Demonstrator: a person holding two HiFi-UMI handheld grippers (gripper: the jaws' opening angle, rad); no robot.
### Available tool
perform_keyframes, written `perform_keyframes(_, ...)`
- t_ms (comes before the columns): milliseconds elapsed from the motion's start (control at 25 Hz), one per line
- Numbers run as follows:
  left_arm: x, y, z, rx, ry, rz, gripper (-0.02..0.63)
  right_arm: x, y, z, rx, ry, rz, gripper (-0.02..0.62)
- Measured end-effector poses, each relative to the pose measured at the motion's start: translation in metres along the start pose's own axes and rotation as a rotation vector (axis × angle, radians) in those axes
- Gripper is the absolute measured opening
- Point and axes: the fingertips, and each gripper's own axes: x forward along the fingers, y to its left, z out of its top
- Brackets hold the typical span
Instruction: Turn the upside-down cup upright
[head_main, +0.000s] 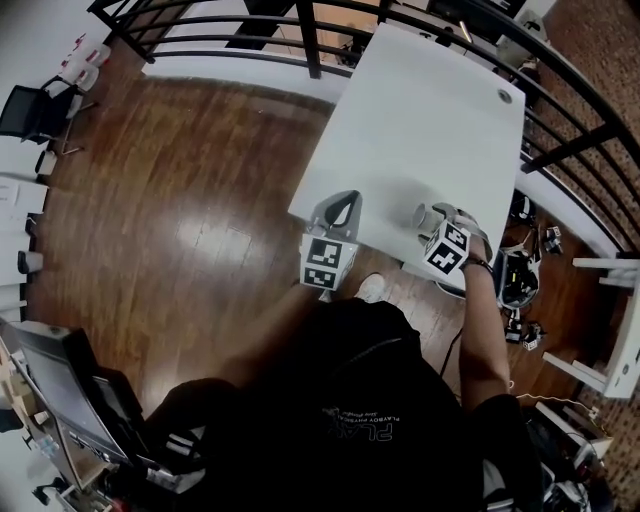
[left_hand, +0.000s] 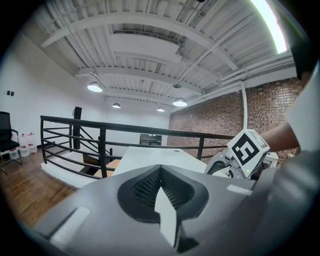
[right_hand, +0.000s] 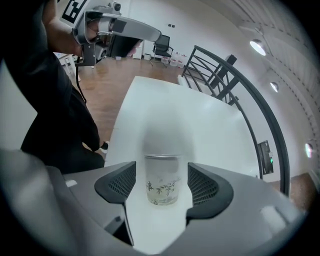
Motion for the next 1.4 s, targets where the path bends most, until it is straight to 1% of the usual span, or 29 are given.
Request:
perform_keyframes(200, -0.003, 0.003, -0.002, -0.017, -0.003, 0.003, -0.002, 0.008, 0.002, 0.001, -0.011, 0.030, 0.033, 0.336)
perform_keyframes(440, -0.004, 0.004, -0.003, -0.026, -0.001, 0.014, -0.003, 0.012, 0.000, 0.000, -0.015, 0.065, 0.046, 0.336)
perform_keyframes(600, -0.004, 0.003, -0.003, -0.032, -0.001, 0.009, -0.002, 0.012, 0.002, 0.002, -0.005, 0.067, 0.057, 0.336)
perform_keyframes(760, -0.004, 0.004, -0.006, -0.036, 0.004, 0.010, -0.002, 0.014, 0.004, 0.002, -0.016, 0.075, 0.061, 0.327)
perform_keyframes(840, -0.004, 0.004, -0.006, -0.036, 0.005, 0.010, -0.002, 0.014, 0.004, 0.004, -0.023, 0.072, 0.054, 0.292)
perform_keyframes(1200, -0.001, 0.004, -0.007, -0.039, 0.010, 0.002, -0.002, 0.014, 0.003, 0.007, -0.024, 0.064, 0.038, 0.284)
perform_keyframes(1320, 0.002, 0.003, -0.007, -0.037, 0.017, 0.000, -0.002, 0.008, -0.001, 0.010, -0.006, 0.033, 0.021, 0.282)
perform_keyframes(1400, 0.003, 0.002, -0.007, -0.036, 0.020, -0.002, -0.002, 0.002, -0.006, 0.013, 0.036, -0.010, -0.004, 0.282)
